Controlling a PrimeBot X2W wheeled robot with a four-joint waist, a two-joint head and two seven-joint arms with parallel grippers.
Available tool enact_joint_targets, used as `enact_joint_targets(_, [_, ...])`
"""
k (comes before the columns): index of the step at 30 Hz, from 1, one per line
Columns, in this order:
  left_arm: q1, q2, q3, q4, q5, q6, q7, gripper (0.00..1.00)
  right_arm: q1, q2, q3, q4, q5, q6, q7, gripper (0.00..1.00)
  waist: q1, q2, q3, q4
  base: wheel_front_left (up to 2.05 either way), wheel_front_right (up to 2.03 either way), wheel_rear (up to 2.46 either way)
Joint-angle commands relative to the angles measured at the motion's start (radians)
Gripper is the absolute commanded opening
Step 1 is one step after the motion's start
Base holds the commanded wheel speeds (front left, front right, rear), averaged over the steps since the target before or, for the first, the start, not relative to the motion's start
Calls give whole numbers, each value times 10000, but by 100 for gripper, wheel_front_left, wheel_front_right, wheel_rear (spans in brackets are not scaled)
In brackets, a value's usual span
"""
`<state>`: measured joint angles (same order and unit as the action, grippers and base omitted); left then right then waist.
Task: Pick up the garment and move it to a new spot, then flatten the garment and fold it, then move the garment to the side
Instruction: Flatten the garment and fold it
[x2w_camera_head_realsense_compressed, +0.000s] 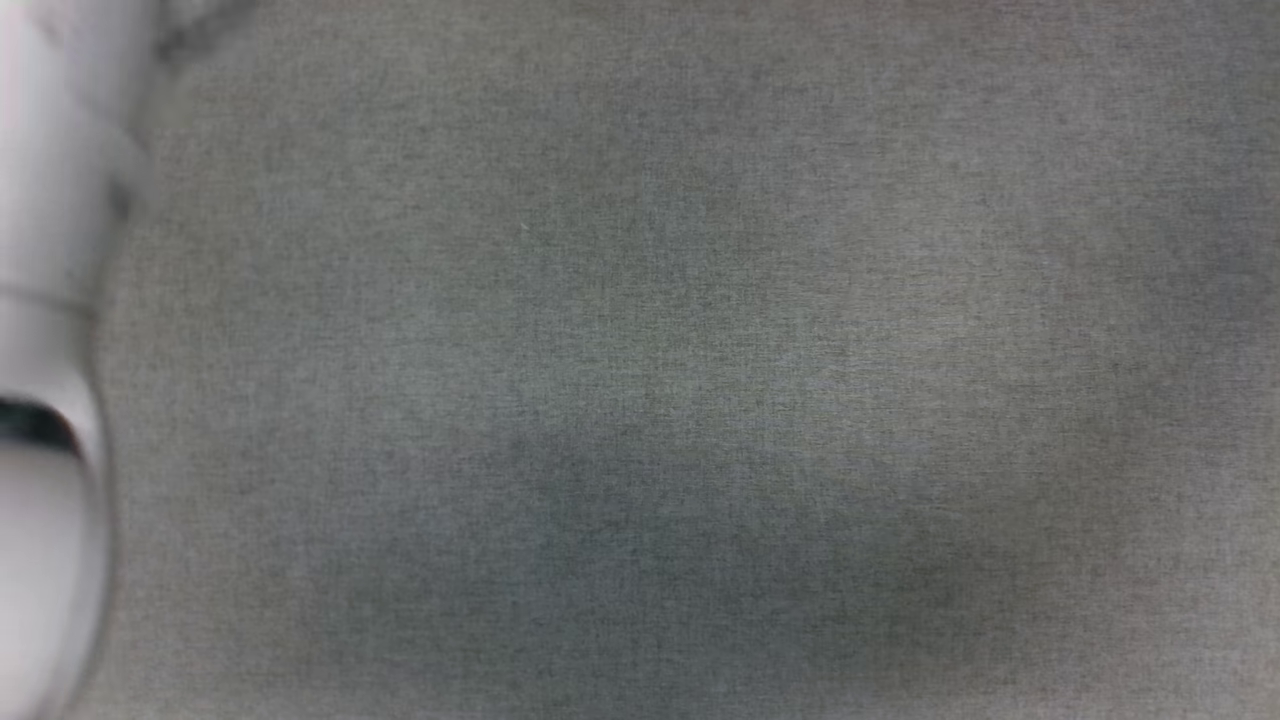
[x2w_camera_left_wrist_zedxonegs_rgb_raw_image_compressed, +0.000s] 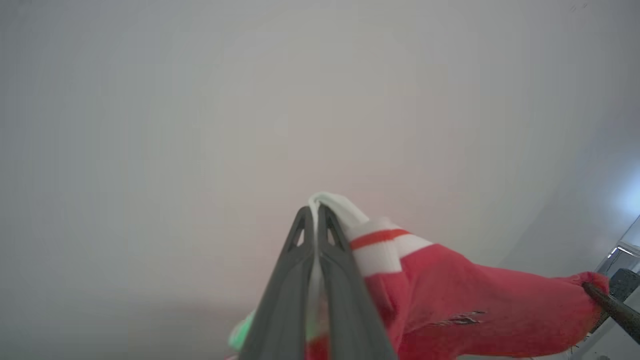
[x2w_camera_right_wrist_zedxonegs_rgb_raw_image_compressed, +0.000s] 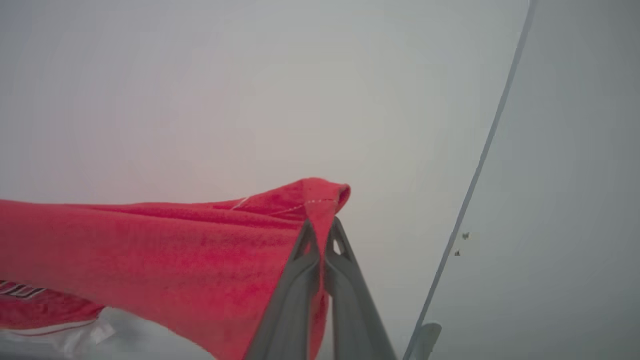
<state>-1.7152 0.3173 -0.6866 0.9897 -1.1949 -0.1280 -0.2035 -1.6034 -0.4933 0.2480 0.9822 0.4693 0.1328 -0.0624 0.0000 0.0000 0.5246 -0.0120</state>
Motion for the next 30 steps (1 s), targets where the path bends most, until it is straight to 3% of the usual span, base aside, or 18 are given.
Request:
enact_joint_targets(1, [660,45,-78,-285,-241,-21,-15,0,568,21,250,63,237,-38,-55,0,0,0,16,18,0,0,0])
enact_joint_targets(7, [3534,603,-754,-2359,-914,-33,-310,0,2737,-352,1394,-953,1680,-31,-257,0,0,0,-78,87,0,0,0])
enact_joint_targets(14, [6980,1554,-900,-4516,-1290,-34,-608,0,6039,-1576,2582,-3199,3579,-31,28,0,0,0,-585,34,0,0,0])
enact_joint_targets(22, [10422,1929,779,-6650,-597,-30,-617,0,8826,-2713,2718,-5349,4731,-32,634,0,0,0,-1129,-42,0,0,0])
enact_joint_targets(30, [13698,2173,1893,-8426,195,-30,-620,0,11500,-3013,1737,-6694,4668,-34,956,0,0,0,-1750,-159,0,0,0])
